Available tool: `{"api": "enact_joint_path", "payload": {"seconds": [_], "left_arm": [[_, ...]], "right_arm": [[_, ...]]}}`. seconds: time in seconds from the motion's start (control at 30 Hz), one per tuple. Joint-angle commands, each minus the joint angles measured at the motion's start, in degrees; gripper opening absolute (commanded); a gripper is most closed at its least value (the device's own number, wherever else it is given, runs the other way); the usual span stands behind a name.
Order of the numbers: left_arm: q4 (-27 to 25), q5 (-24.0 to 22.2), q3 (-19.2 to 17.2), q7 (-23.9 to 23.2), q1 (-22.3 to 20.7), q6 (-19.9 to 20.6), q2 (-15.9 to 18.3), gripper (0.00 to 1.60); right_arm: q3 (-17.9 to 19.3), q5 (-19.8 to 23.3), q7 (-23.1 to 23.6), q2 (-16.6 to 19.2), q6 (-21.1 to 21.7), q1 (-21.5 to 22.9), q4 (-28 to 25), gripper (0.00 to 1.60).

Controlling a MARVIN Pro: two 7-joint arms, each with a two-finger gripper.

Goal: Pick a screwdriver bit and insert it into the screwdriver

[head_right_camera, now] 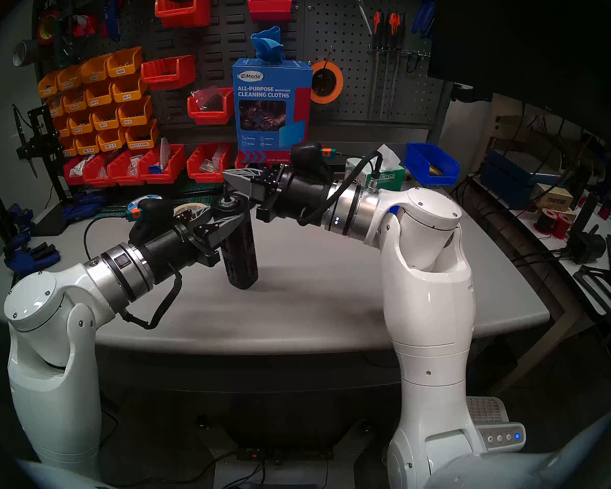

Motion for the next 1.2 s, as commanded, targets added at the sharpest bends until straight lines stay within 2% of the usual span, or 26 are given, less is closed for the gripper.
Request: {"api": "enact_joint_path", "payload": {"seconds": [0.0,0.47,0.63,1.17], "left_arm": [[-0.42,0.17,0.2,-0.3,0.57,-0.1,0.39,0.0],[-0.42,-0.23,0.45,-0.53,1.02,-1.46,0.66,0.0],[-0.42,0.5,0.98,0.92,1.05,-1.74,-0.1,0.0],[-0.42,2.96,3.17,4.19,3.11,-7.6,-1.63,0.0]], "right_arm": [[0.88,0.48,-0.29,-0.44,0.68,1.74,-0.21,0.0],[0.55,0.69,0.85,-0.37,0.97,3.78,1.57,0.0],[0.39,0.49,1.11,-0.27,1.08,4.04,1.74,0.0],[0.33,0.33,0.85,-0.51,0.34,2.99,1.17,0.0]]}}
